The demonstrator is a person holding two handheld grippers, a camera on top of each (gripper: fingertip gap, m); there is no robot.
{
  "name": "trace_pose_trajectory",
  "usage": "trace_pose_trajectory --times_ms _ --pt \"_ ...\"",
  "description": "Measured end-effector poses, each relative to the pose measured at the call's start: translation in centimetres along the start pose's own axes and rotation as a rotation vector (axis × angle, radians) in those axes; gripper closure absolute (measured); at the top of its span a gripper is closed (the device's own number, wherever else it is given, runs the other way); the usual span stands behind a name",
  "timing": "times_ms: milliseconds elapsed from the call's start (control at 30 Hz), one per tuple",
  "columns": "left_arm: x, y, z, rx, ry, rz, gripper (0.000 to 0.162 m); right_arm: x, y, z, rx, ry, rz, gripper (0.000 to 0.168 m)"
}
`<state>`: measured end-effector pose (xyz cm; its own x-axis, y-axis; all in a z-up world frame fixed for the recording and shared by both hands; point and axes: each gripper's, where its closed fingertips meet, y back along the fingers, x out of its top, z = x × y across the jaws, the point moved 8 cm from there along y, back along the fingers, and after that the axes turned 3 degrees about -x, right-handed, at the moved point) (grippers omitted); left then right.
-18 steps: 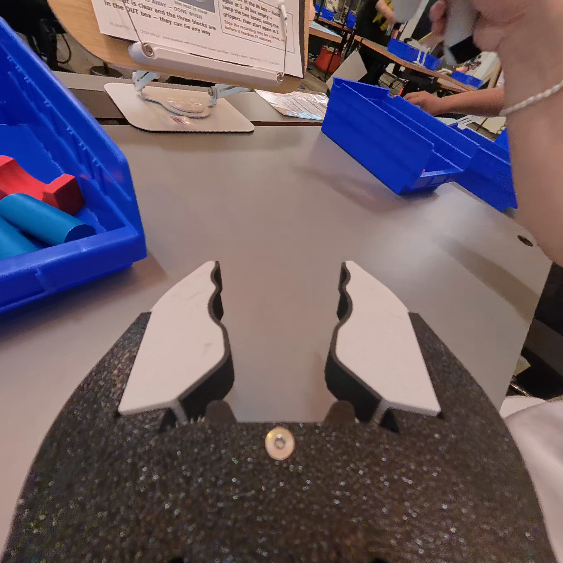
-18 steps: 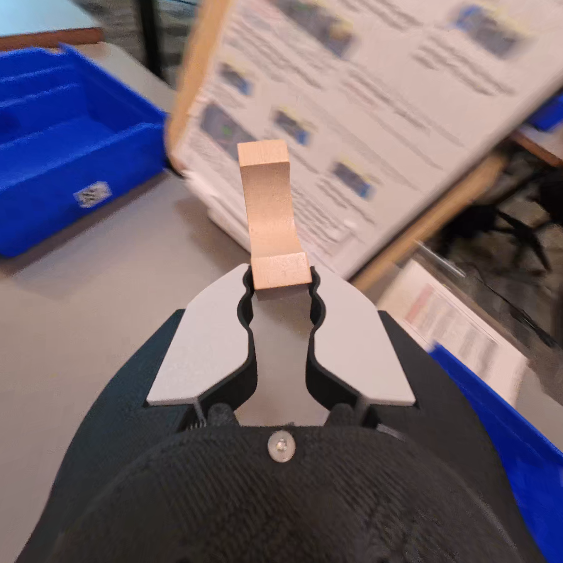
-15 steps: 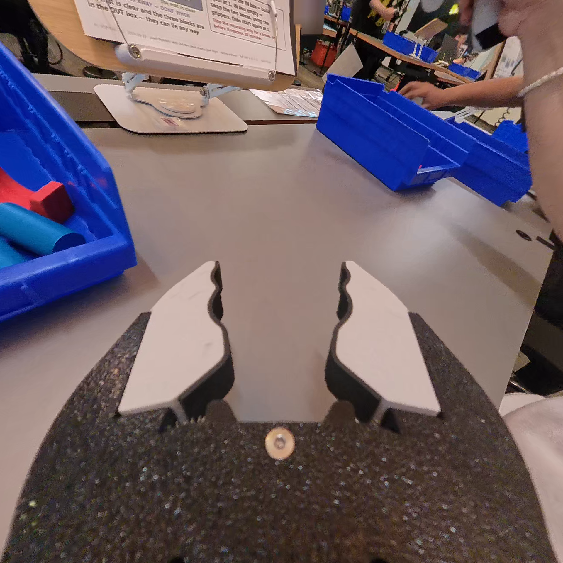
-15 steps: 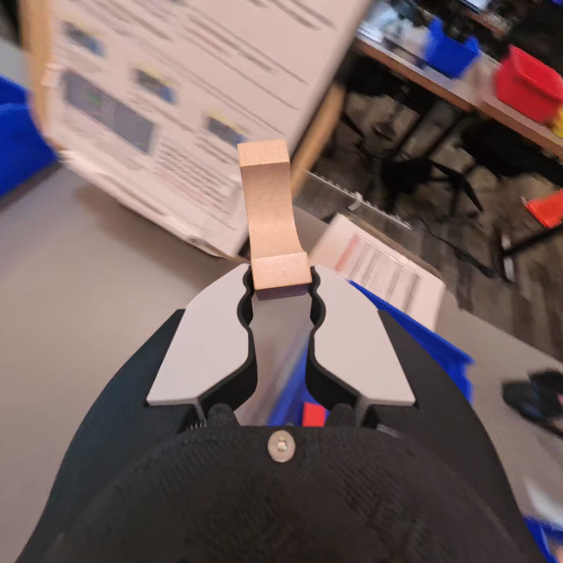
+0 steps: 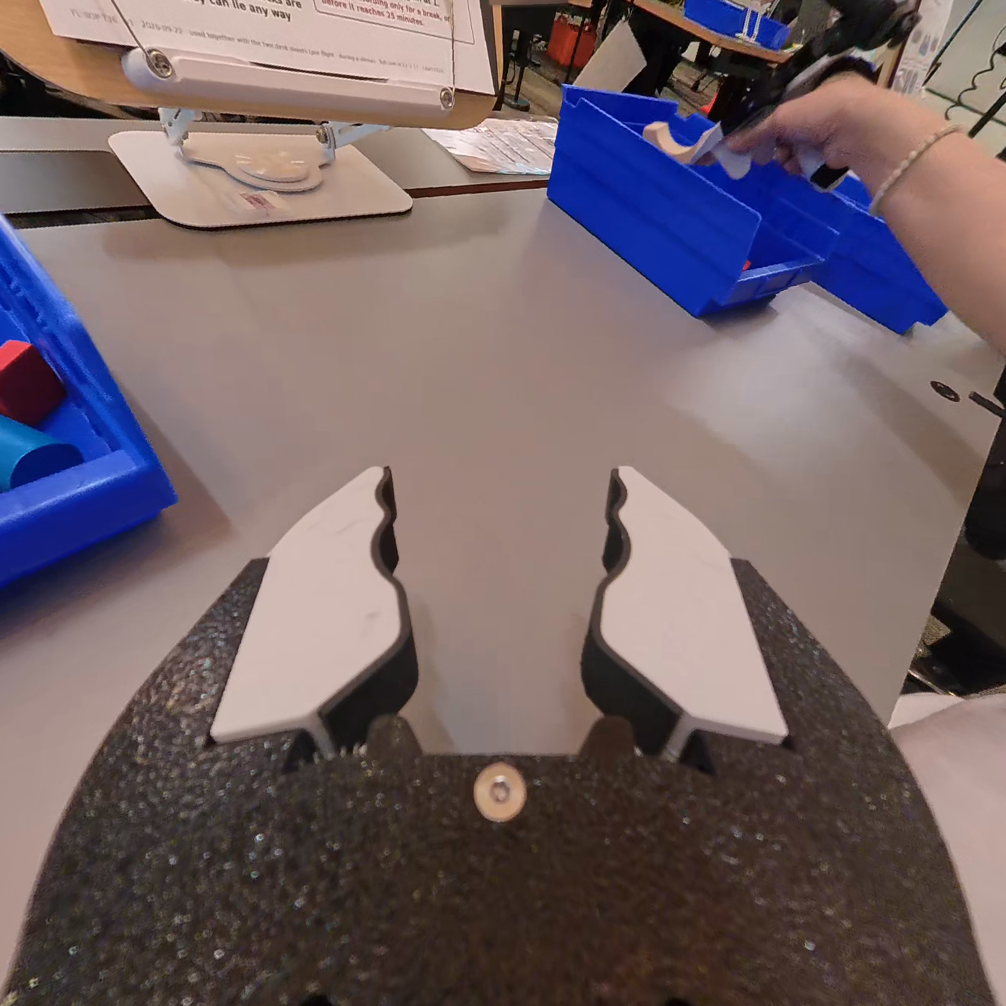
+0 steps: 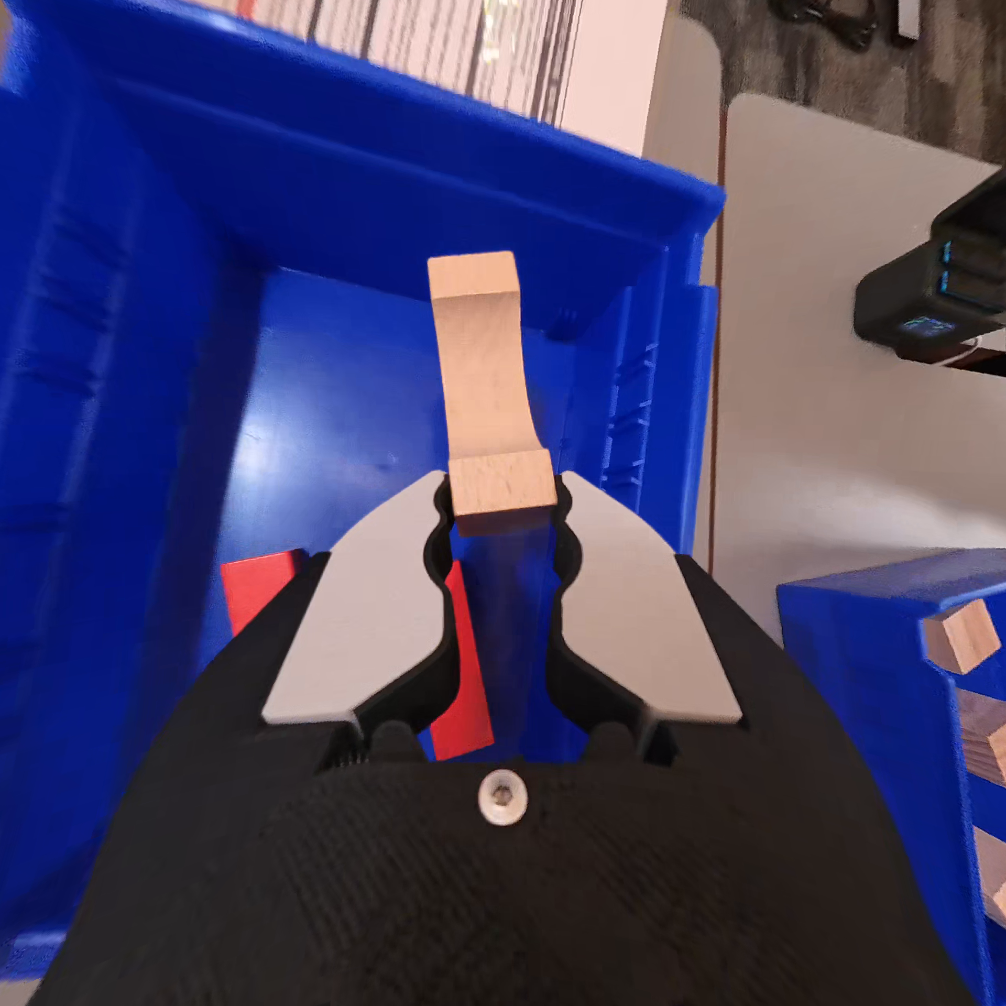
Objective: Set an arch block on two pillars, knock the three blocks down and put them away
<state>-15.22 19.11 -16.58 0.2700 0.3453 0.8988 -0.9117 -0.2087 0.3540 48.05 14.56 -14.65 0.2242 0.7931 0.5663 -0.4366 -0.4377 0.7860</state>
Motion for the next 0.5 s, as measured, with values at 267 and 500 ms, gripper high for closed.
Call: trace_pose_trajectory --times_ms 267,500 --pt "0.7 -0.6 1.1 0.014 -0.025 -0.007 0.087 -0.7 -4.2 -1.1 -0.053 0.077 -0.119 0.132" --pt "0.6 -0.9 1.2 0.038 -0.008 0.007 0.086 -1.7 -6.2 -1.4 -0.03 0.111 -0.218 0.133"
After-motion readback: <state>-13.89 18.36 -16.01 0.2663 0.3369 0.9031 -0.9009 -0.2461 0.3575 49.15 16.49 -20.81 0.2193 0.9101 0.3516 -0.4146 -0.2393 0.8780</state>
